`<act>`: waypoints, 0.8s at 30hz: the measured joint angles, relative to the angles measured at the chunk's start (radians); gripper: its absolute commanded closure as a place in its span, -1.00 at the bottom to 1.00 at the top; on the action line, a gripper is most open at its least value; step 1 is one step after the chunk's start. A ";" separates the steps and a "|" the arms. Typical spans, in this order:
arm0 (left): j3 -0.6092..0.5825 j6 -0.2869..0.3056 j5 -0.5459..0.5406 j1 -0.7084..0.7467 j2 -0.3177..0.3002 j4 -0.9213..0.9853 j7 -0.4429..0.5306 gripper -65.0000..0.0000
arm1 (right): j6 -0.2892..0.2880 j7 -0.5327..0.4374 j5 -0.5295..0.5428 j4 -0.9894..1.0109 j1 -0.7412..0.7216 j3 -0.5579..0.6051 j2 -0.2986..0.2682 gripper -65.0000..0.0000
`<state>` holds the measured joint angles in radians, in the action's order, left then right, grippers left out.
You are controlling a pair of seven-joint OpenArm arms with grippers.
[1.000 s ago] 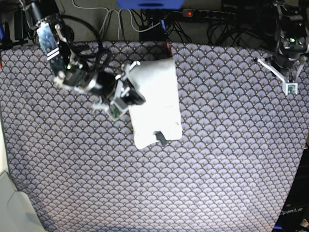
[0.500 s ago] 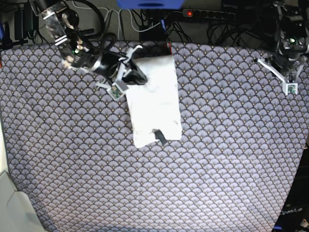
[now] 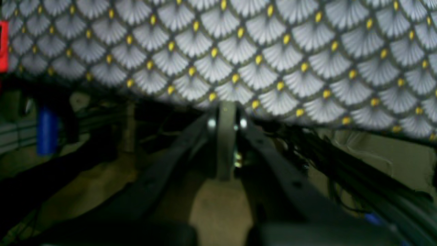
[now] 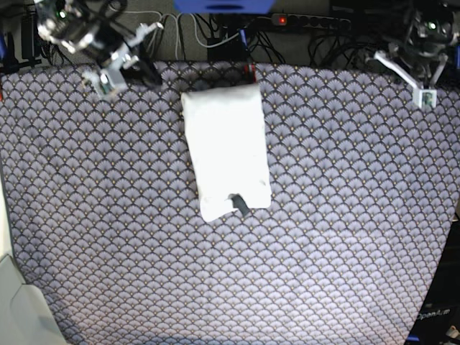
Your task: Fold the T-shirt properly
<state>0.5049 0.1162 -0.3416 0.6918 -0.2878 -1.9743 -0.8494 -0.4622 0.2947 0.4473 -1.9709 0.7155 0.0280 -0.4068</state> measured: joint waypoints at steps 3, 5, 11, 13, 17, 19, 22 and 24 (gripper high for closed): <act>-0.051 -0.014 0.026 0.056 -0.004 0.004 0.060 0.99 | -0.004 -0.080 -0.001 0.017 0.128 -0.037 0.000 0.97; -0.124 -0.004 0.037 0.077 -0.001 0.016 0.100 0.99 | -0.004 -0.129 0.004 0.053 0.186 -0.054 0.002 0.97; -0.344 -0.010 0.164 0.068 0.018 0.275 0.233 0.99 | -0.003 -0.223 -0.025 0.388 0.177 -0.040 0.005 0.97; -0.382 -0.006 0.192 0.034 0.053 0.411 0.307 0.99 | 0.010 -0.288 -0.097 0.557 0.114 -0.001 0.003 0.97; -0.405 -0.018 0.219 -0.082 0.118 0.756 0.449 0.99 | -0.003 -0.443 -0.235 0.923 -0.043 0.073 0.060 0.97; -0.439 -0.009 0.214 -0.129 0.126 0.911 0.539 0.99 | -0.007 -0.532 -0.260 1.091 -0.105 0.081 0.086 0.97; -0.492 -0.015 0.215 -0.201 0.135 1.122 0.677 0.99 | -0.001 -0.654 -0.285 1.346 -0.203 0.082 0.123 0.97; -0.516 -0.010 0.212 -0.253 0.136 1.272 0.774 0.99 | 0.000 -0.708 -0.286 1.537 -0.285 0.095 0.140 0.97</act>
<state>-0.0109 0.1066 -0.1299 0.4385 -0.1520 -0.7025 -0.0750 -0.4622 -0.4137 0.1608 -0.4339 0.4301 0.1226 -0.2665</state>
